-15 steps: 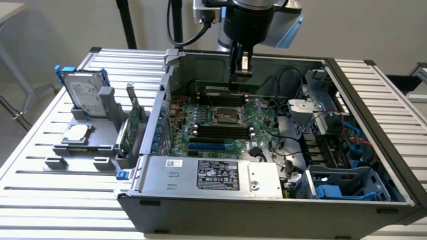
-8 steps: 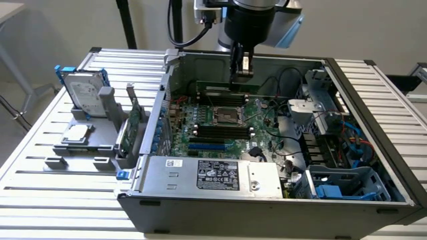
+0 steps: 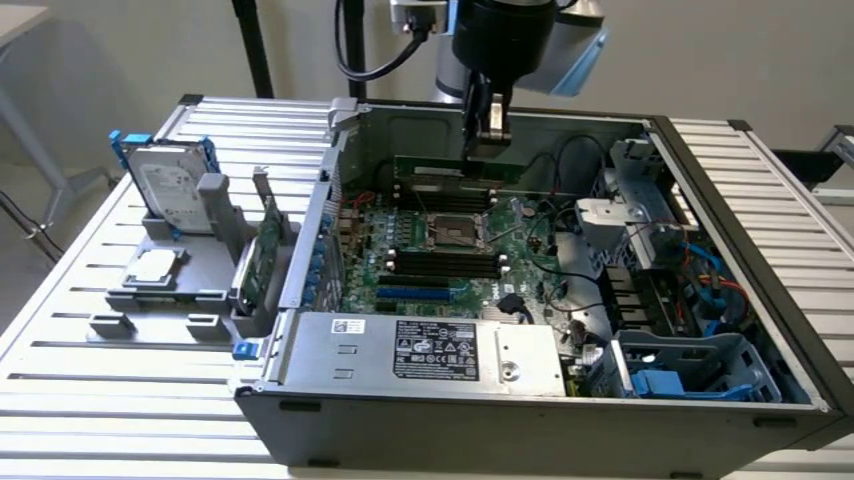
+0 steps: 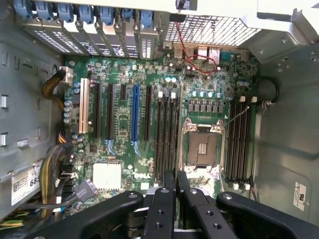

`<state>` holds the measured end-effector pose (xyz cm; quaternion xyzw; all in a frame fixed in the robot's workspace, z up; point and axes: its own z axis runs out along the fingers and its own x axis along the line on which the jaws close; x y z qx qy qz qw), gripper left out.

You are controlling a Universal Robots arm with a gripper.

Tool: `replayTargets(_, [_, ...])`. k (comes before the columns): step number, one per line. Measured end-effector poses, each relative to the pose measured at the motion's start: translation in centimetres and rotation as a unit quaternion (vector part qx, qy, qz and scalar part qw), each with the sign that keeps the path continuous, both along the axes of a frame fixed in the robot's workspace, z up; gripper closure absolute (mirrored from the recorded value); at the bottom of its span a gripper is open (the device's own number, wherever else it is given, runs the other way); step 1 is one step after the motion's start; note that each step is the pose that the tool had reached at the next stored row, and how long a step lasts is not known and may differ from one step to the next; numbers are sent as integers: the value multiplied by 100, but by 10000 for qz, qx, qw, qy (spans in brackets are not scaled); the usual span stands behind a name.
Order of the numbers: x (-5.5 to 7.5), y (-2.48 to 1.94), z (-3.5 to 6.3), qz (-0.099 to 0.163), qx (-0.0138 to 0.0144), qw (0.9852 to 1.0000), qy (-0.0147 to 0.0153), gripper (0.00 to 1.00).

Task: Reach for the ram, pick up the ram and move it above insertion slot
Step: 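Pick up the ram and move it above insertion slot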

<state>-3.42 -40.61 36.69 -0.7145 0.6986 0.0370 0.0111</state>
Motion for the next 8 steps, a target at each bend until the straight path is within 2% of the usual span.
replayTargets(4, [12,-8,34,-1,-92,10000,0,86])
replayTargets(6, [14,-27,43,0,-115,9999,0,86])
replayTargets(8, [17,-44,46,0,-120,9999,0,86])
